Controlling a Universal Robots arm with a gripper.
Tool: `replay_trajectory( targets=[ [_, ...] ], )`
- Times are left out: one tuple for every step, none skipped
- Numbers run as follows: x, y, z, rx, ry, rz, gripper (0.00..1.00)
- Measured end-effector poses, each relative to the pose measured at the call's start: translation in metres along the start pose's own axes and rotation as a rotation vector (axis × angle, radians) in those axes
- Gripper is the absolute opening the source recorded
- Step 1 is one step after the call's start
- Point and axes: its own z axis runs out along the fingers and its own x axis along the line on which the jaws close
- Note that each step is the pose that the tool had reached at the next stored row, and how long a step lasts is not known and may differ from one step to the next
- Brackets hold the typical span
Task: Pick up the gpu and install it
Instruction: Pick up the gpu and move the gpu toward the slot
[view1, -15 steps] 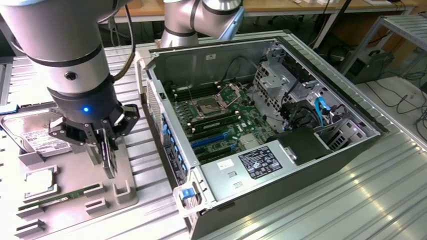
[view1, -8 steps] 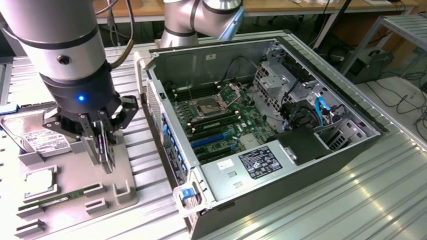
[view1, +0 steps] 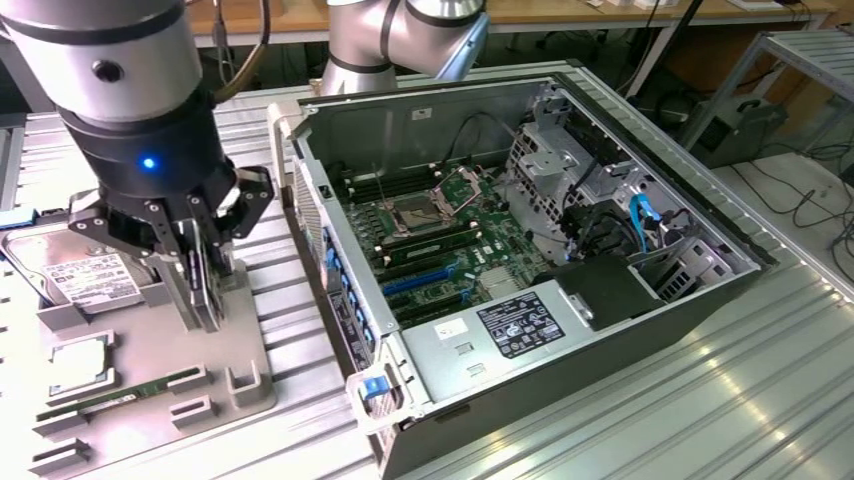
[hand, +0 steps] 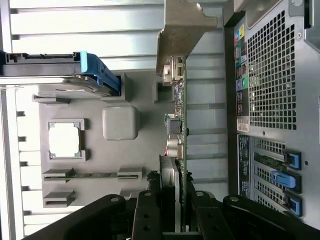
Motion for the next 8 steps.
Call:
replay_trajectory(
  targets=[
    [0.0,0.0002,-0.0038,0.0001,0.0002,0.0,0.28],
    [0.0,0.0003,-0.0077,0.0,0.0,0.0,0.28],
    [0.0,0.0005,-0.0117,0.0,0.0,0.0,0.28],
    [0.0,0.0007,-0.0165,0.0,0.0,0.0,0.28],
    [0.0,0.0008,-0.0201,0.0,0.0,0.0,0.28],
    [0.0,0.001,-0.025,0.0,0.0001,0.0,0.28],
    [-0.001,0.0011,-0.029,0.0001,0.0001,0.0,0.28],
    [-0.001,0.0014,-0.0339,-0.0001,-0.0001,0.0,0.28]
  ],
)
